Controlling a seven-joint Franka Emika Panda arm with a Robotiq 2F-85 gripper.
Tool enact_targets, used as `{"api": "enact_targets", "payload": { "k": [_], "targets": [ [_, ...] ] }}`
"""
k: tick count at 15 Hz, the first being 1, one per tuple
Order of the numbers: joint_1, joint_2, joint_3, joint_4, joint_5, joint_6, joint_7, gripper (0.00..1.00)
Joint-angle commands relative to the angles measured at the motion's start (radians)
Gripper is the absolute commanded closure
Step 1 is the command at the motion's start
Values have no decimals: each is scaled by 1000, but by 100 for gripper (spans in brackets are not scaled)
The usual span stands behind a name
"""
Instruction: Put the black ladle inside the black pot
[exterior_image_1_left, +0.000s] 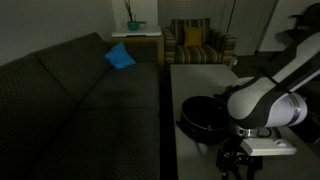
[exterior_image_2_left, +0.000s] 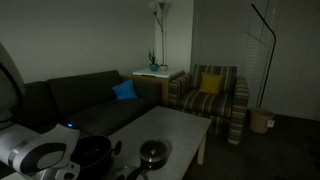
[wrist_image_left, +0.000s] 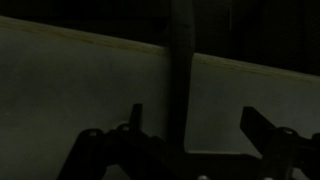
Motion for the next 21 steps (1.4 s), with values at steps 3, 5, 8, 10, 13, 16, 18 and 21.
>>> {"api": "enact_targets", "payload": {
  "k": [3, 5, 8, 10, 13, 16, 18, 21],
  "targets": [
    [7, 0, -9, -22, 34, -6, -7, 0],
    [5, 0, -10, -30, 38, -2, -8, 0],
    [-5, -1, -6, -44, 50, 11, -16, 0],
    [-8, -2, -1, -47, 59, 16, -18, 0],
    [9, -2, -11, -11, 49, -4, -6, 0],
    [9, -2, -11, -12, 49, -4, -6, 0],
    [9, -2, -11, -12, 49, -4, -6, 0],
    [9, -2, -11, -13, 49, -4, -6, 0]
  ]
}}
